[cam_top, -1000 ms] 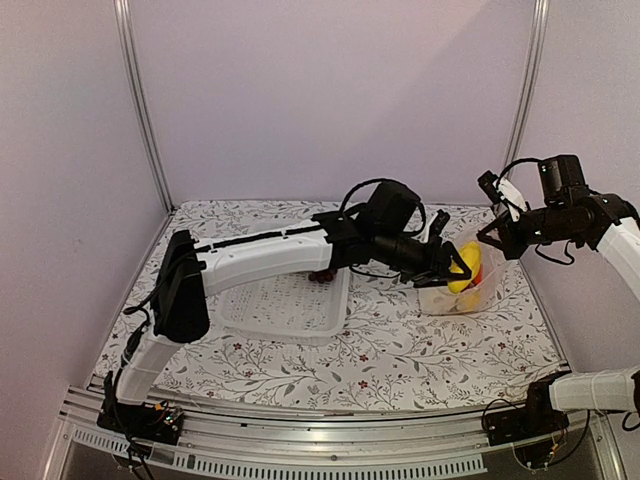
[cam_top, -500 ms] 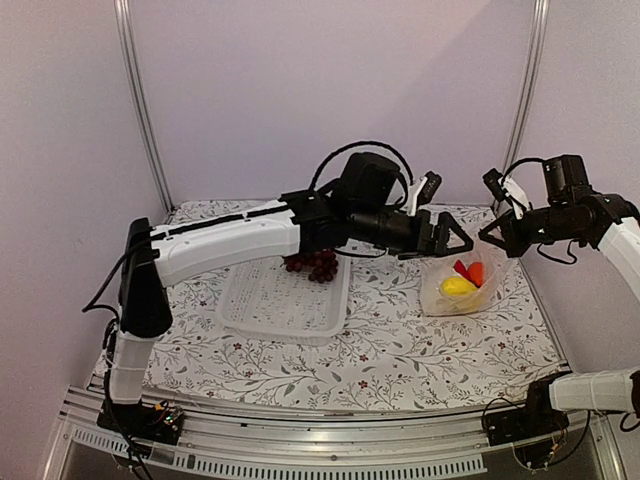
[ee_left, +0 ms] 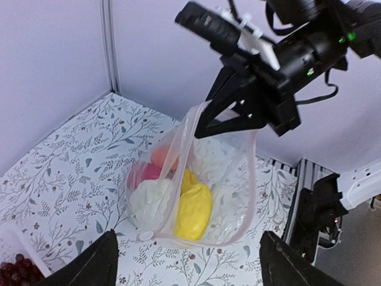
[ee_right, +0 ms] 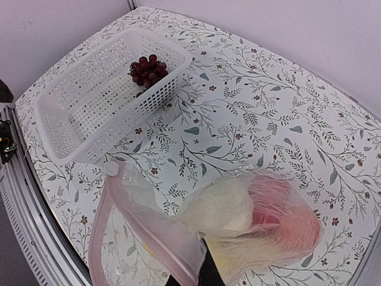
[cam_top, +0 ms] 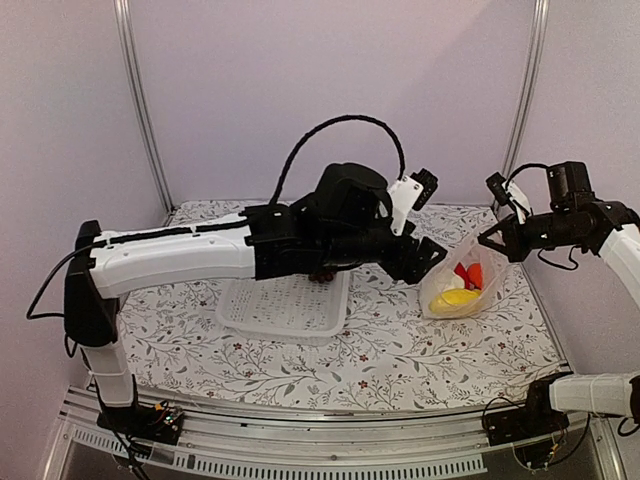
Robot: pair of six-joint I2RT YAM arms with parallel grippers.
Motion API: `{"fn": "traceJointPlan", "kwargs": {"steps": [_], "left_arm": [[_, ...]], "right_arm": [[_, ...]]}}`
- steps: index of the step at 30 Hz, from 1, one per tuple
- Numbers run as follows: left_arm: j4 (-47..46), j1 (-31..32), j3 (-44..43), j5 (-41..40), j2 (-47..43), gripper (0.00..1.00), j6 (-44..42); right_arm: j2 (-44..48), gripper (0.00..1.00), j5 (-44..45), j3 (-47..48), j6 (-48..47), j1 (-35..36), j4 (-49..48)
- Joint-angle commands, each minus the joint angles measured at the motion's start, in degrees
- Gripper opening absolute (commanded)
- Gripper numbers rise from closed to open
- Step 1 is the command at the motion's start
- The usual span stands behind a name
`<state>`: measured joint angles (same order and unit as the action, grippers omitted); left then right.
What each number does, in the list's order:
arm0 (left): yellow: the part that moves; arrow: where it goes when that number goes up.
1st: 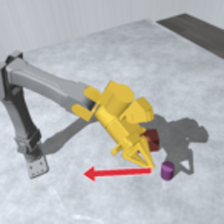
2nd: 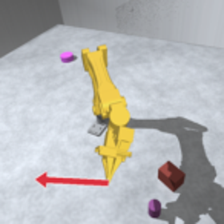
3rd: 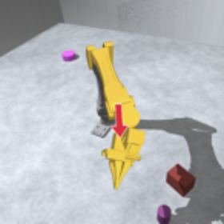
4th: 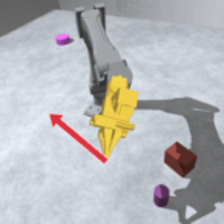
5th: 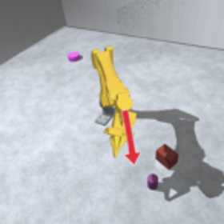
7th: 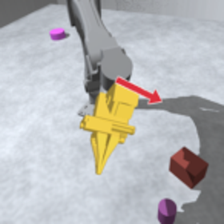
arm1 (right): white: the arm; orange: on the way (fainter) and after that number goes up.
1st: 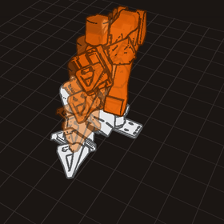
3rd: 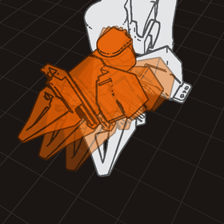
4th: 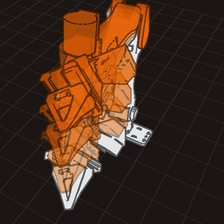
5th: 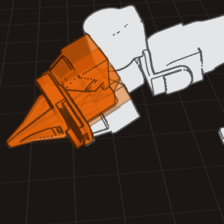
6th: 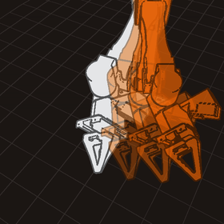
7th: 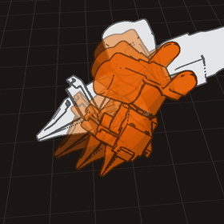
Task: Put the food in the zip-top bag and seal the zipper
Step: Place the fake fruit in the zipper food storage bag, then adjust the zipper food storage bag at the center of the board.
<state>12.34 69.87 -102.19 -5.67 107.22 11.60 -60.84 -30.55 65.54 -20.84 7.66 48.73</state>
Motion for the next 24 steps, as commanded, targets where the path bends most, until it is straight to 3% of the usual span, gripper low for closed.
{"fn": "traceJointPlan", "kwargs": {"steps": [1,11,16,20,23,24], "left_arm": [[4.5,-0.7,-1.1,-3.5,6.2,0.79,-7.5],[10.9,-2.5,-16.9,-2.4,21.2,0.65,-11.5],[10.7,-3.0,-18.9,-4.1,23.3,0.47,-13.1],[11.0,-3.0,-19.9,-5.1,23.0,0.22,-15.6],[14.7,-2.5,-23.4,-2.8,21.6,0.08,-16.1],[16.4,-1.4,-24.8,-1.1,18.9,0.05,-16.0]], "right_arm": [[1.7,0.0,-3.4,-1.6,-0.7,-0.6,-1.9],[3.3,0.0,-5.5,-3.4,-1.3,-0.8,-1.3],[3.3,0.0,-5.8,-3.4,-1.3,-0.8,-1.2],[2.4,0.0,-6.3,-1.7,-1.1,-0.9,-0.6],[0.3,0.0,-3.7,3.3,-1.1,-0.8,3.0],[-1.8,0.0,0.6,9.7,-2.2,-0.8,5.9]]}}
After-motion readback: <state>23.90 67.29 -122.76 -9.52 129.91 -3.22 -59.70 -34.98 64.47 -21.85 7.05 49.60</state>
